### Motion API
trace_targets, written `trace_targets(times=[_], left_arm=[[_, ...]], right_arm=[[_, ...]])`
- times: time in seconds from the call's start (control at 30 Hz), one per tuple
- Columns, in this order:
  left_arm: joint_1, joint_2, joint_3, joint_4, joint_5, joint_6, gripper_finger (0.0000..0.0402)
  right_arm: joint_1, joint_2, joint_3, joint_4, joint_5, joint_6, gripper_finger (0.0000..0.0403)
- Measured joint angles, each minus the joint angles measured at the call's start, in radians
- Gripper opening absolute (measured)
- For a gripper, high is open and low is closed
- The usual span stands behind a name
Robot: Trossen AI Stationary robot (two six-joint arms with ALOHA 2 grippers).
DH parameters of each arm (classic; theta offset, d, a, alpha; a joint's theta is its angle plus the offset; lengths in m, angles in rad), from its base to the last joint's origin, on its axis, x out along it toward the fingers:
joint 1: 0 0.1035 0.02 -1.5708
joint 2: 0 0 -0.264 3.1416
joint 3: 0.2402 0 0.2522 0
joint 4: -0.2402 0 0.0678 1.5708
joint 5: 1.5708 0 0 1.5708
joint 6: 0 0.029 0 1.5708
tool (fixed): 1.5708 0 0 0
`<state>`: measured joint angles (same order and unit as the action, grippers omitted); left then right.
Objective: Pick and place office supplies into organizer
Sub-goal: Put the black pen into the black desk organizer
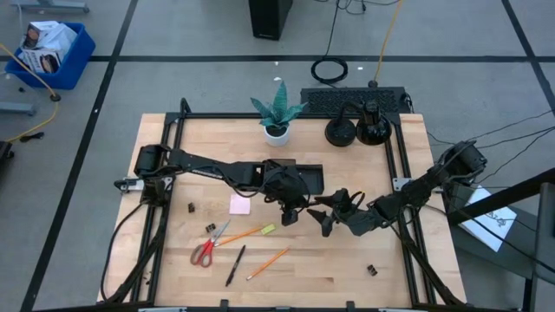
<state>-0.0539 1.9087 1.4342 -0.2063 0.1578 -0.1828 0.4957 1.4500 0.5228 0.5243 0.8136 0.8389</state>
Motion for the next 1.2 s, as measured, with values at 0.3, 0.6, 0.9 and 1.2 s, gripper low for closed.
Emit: trace_targets(times=[0.3, 0.6, 0.9, 1.2], left_arm=[[-0.005, 0.0, 0.0, 0.001, 0.001, 0.0, 0.0011], [-0.005, 0.002, 0.0, -0.016, 0.0, 0.031, 0.0023], [-0.005, 0.002, 0.0, 0.0, 0.007, 0.012, 0.0021], [-0.003, 0.002, 0.0, 0.0, 0.008, 0.015, 0.0014]], right_arm=[[-0.008, 0.002, -0.002, 0.062, -0.007, -0.072, 0.0261], [0.012, -0.044, 0.001, 0.065, -0.026, -0.114, 0.0262], [0.016, -0.072, 0.001, 0.034, -0.06, -0.144, 0.0244], [0.016, -0.072, 0.0, 0.032, -0.07, -0.144, 0.0212]])
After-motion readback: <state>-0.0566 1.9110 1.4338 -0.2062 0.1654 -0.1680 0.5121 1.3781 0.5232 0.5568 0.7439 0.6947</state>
